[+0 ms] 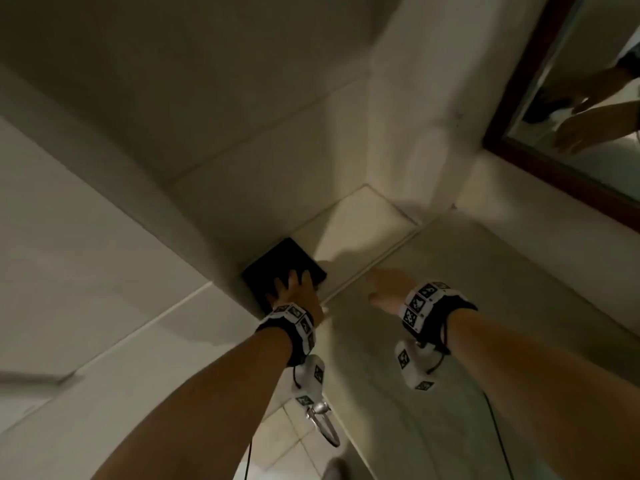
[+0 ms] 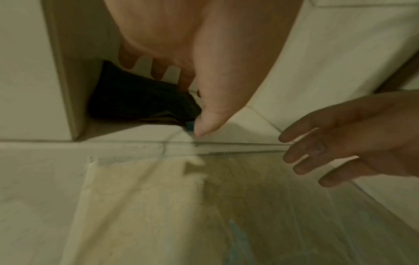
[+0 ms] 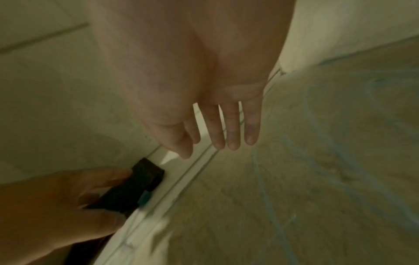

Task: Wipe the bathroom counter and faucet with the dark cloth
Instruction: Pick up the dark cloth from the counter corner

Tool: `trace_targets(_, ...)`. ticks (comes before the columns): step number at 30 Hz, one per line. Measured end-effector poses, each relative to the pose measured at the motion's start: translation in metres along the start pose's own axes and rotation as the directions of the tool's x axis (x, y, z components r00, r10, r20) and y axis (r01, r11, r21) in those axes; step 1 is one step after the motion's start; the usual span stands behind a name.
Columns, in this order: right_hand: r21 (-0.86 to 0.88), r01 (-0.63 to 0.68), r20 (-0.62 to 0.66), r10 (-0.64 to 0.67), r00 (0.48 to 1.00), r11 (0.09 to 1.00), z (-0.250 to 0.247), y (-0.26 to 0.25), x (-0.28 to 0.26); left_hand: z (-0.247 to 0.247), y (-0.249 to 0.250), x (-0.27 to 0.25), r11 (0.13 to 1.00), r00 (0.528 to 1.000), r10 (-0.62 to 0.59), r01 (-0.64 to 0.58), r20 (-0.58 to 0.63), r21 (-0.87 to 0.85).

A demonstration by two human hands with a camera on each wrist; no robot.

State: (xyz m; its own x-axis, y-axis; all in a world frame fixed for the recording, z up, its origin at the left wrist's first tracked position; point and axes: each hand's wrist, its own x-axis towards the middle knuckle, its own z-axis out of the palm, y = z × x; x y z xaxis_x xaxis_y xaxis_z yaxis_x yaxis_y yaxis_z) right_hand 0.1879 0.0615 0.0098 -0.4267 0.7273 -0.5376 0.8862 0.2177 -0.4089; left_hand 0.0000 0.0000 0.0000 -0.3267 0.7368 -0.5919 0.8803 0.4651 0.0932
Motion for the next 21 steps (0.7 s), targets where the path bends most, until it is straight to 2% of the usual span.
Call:
trace_targets(5,-0.026,0.016,0.046,-0.015,0.999,1.000,0.022,0.008,0.018,0.010,-0.010,0.014,0.997,0.997,-0.060,0.058,0.039,0.046)
trace_targets(10,-0.004,-0.004,0.024,0.004,1.000,1.000,0.032,0.010,0.027,0.017,-0.004,0.012,0.987,0.995,-0.029,0.043,-0.096,0.152)
trace_targets(16,0.059,0.022,0.006,-0.022,1.000,0.998,0.034,0.010,0.028,0.028,0.000,0.006,0.979,0.976,0.053,-0.009,-0.212,0.203)
trace_targets(21,0.120,0.002,0.021,-0.004,1.000,0.993,0.032,0.011,0.020,0.025,-0.004,0.006,0.975,0.984,0.070,-0.032,-0.165,0.222)
